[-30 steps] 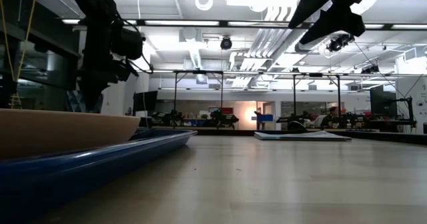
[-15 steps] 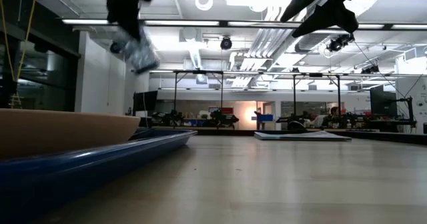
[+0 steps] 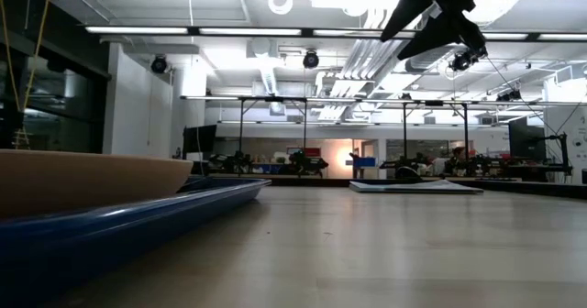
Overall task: Pick and place plate/cup/fork/spoon on tray
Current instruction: Put the black cup on the blue tray
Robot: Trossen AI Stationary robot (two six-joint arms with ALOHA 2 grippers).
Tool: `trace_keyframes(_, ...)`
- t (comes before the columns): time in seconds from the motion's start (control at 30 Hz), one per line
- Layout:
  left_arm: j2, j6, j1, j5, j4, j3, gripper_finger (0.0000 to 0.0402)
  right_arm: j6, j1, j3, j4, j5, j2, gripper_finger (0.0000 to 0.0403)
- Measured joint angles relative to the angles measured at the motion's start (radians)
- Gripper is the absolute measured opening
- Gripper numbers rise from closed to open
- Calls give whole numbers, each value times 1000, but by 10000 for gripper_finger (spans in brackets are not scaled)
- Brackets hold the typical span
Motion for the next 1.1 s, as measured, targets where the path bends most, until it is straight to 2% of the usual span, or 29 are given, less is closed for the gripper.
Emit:
trace_keyframes(0.13, 75, -46, -110, 102, 221, 0, 2, -23, -11, 0, 1, -54, 0, 196)
trace_keyframes(0.2, 109, -77, -141, 115, 292, 2, 2, -21, -12, 0, 1, -90, 0, 196)
trace_keyframes(0.4, 235, -97, -216, 66, 197, -2, 1, 80, 35, 1, 30, -205, 5, 196)
trace_keyframes(0.5, 295, -79, -252, -7, 170, -2, 1, 143, 89, 0, 41, -195, 15, 196)
trace_keyframes(0.7, 378, -57, -319, -54, 154, -1, 1, 247, 173, 0, 32, -181, 38, 196)
trace_keyframes(0.9, 411, -59, -369, -108, 81, -1, 1, 294, 224, 0, 62, -128, 86, 196)
trace_keyframes(1.1, 407, -51, -374, -143, 24, -15, 1, 328, 245, 0, 76, -125, 138, 196)
